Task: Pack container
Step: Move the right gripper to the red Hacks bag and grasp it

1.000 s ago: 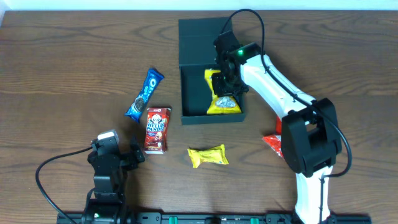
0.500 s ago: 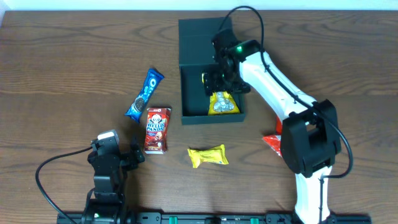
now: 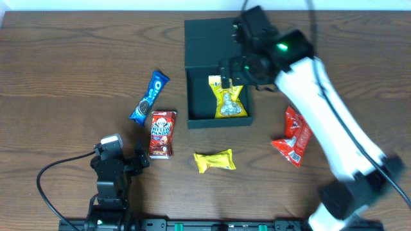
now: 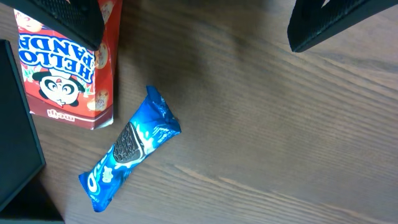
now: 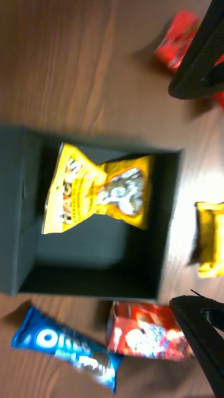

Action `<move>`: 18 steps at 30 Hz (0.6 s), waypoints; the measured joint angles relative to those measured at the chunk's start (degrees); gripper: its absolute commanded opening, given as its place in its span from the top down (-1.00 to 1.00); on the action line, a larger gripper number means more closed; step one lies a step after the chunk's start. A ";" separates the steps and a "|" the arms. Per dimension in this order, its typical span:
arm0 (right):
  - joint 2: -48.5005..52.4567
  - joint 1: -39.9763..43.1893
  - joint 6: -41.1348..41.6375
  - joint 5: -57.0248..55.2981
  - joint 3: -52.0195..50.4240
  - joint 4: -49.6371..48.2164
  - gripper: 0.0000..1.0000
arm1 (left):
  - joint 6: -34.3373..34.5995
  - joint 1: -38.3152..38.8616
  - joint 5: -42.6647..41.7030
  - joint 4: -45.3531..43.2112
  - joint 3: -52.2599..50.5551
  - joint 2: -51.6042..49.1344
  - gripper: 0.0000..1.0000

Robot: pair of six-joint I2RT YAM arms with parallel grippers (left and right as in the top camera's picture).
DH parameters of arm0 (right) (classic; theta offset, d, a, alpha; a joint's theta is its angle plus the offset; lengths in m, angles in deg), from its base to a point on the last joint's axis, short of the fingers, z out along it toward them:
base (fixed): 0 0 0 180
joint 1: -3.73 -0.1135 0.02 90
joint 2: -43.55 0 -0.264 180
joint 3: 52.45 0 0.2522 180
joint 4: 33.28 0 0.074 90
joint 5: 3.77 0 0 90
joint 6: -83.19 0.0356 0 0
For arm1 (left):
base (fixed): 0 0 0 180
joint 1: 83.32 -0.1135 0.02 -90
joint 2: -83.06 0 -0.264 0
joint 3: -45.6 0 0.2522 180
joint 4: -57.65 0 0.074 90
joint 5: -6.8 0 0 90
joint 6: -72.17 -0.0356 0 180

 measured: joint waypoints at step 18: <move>-26.97 10.82 30.12 -0.83 -49.96 -11.63 -0.99 | 0.00 -0.02 0.00 -0.11 0.00 0.00 -0.90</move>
